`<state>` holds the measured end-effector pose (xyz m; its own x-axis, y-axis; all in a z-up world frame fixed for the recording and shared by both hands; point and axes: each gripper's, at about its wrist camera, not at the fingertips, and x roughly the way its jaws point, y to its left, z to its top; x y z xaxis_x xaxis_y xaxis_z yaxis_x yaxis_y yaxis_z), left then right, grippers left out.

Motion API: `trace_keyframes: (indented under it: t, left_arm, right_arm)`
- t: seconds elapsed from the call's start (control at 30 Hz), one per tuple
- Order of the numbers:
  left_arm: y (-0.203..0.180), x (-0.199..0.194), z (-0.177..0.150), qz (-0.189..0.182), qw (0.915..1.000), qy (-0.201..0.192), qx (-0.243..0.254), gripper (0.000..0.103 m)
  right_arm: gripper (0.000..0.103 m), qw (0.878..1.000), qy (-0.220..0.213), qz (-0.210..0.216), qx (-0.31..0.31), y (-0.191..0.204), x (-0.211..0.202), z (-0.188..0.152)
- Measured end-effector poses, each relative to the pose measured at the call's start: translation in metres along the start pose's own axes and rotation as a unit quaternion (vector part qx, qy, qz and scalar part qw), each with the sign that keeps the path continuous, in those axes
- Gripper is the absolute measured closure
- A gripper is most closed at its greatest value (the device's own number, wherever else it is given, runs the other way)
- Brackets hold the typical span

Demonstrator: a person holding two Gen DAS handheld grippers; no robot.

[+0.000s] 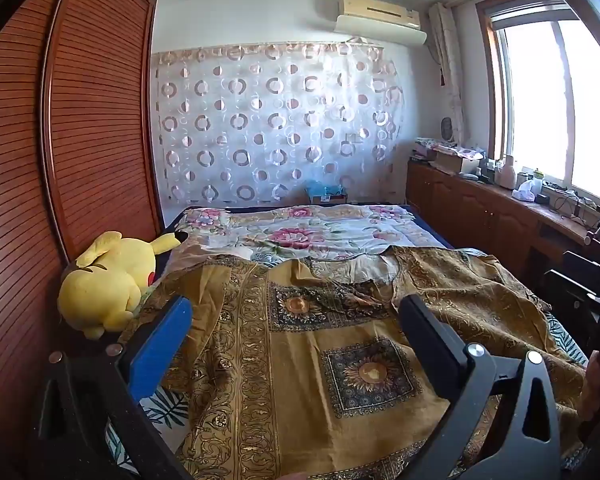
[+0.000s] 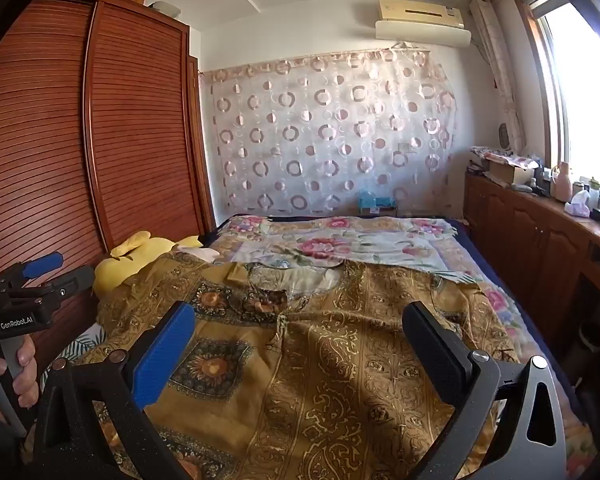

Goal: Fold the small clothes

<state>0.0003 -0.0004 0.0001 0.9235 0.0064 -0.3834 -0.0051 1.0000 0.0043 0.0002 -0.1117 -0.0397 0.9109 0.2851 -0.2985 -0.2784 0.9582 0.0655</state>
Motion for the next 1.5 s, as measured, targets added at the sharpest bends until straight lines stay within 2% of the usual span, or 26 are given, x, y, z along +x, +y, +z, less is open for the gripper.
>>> trace_keyframes:
  t: [1.5]
  left_arm:
    - [-0.0005,-0.0004,0.0,0.002,1.0,-0.006,0.006,0.0]
  right_arm:
    - [0.0,1.0,0.0,0.001,-0.001,0.0019,0.0026,-0.0006]
